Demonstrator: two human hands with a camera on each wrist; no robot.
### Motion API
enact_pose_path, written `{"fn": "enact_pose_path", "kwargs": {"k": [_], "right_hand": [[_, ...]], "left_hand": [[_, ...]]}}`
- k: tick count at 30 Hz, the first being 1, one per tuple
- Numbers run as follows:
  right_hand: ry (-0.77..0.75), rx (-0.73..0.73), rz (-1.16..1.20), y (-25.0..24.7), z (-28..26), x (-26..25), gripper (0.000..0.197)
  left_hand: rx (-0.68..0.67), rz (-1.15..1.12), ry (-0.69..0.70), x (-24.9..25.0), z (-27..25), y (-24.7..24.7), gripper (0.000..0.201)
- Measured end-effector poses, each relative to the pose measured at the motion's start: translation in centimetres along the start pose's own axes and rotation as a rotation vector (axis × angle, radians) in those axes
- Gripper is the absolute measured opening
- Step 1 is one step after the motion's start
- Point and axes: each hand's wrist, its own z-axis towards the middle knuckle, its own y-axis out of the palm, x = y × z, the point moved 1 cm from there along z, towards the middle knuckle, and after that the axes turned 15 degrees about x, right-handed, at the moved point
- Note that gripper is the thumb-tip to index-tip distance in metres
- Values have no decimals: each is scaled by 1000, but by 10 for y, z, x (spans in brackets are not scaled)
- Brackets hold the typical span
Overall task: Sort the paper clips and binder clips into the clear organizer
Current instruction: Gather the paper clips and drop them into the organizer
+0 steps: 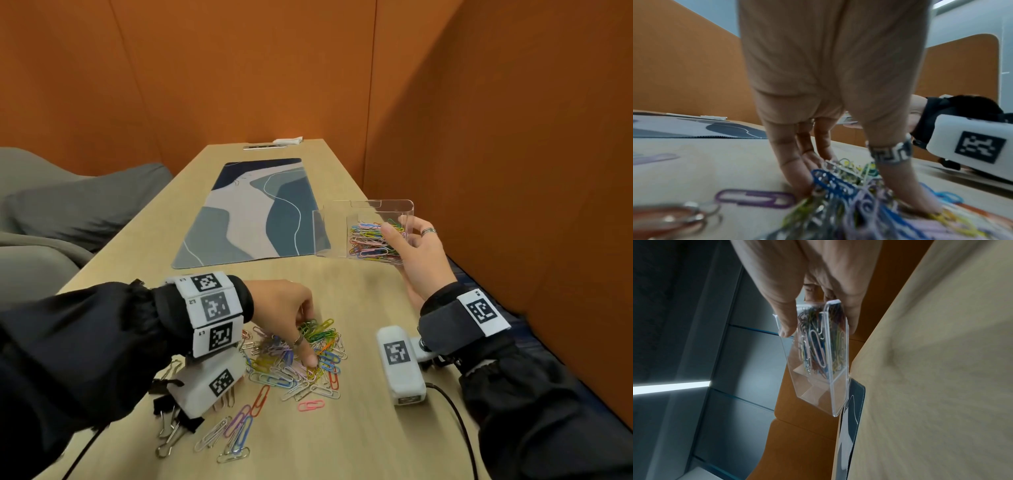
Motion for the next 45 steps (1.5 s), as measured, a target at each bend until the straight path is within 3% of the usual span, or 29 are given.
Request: {"fn": "enact_pose_path", "kwargs": {"k": [14, 22, 28, 40, 45], "right_hand": [[-8, -25, -19, -2, -2, -3, 37], [-7, -49, -33, 0, -4, 1, 42], [11, -89, -32, 3, -5, 3, 50], [70, -212, -29, 7, -7, 10, 46], [65, -250, -3, 8, -10, 10, 51]], "left_hand": [[79, -35, 64, -10, 12, 0, 35], [102, -156, -20, -19, 14, -8, 34], [151, -294, -52, -26, 16, -41, 21], [423, -414, 45, 18, 36, -130, 8], [404, -455, 91, 35, 55, -128, 12]]}}
